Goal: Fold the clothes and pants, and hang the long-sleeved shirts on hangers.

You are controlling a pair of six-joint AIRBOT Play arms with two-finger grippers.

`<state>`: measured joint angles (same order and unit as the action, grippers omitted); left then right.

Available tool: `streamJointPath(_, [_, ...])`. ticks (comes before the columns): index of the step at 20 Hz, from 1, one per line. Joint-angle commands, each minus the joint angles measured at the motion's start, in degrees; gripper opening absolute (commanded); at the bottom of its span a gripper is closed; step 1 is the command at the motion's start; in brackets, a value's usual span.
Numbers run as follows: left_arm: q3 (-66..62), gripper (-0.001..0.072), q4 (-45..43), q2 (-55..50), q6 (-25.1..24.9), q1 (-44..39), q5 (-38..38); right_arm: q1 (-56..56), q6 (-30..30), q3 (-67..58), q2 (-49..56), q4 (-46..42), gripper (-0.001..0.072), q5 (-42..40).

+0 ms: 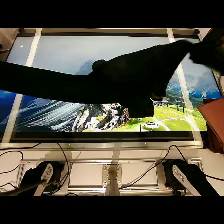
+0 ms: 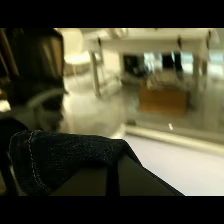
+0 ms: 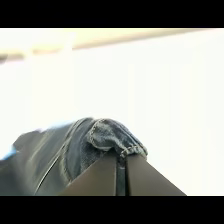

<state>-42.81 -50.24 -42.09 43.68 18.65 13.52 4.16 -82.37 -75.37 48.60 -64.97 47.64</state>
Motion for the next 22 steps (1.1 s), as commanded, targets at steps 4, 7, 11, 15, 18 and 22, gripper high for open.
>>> streamJointPath(4, [-0.2, 0.0029, -0.1, 6.3, 0.0, 0.1, 6.4, 2.3, -0.8, -8.2, -5.4, -6.9, 0.0024, 3.9])
streamJointPath(7, [0.0, 0.0028, 0.0, 6.3, 0.0, 0.2, 4.7, 2.3, -0.8, -8.8, -5.1, -9.5, 0.0024, 8.0])
streamJointPath(11, [1.7, 0.0027, 5.7, 3.2, 0.0, 5.9, -14.0, 2.3, -2.1, -8.6, -1.7, -14.6, 0.0025, 12.7])
streamJointPath(15, [2.9, 0.0028, 5.7, -3.4, 2.7, 13.7, -29.8, 2.3, -4.6, -8.6, 4.5, -20.3, 0.0024, 12.0])
streamJointPath(18, [3.0, 0.0028, 5.6, -10.2, 8.0, 17.7, -34.6, 2.3, -5.7, -8.6, 12.5, -21.0, 0.0025, 6.8])
streamJointPath(22, [3.0, 0.0028, 2.7, -20.2, 8.0, 17.9, -38.6, 2.3, -13.4, -8.6, 25.8, -21.2, 0.0025, -3.6])
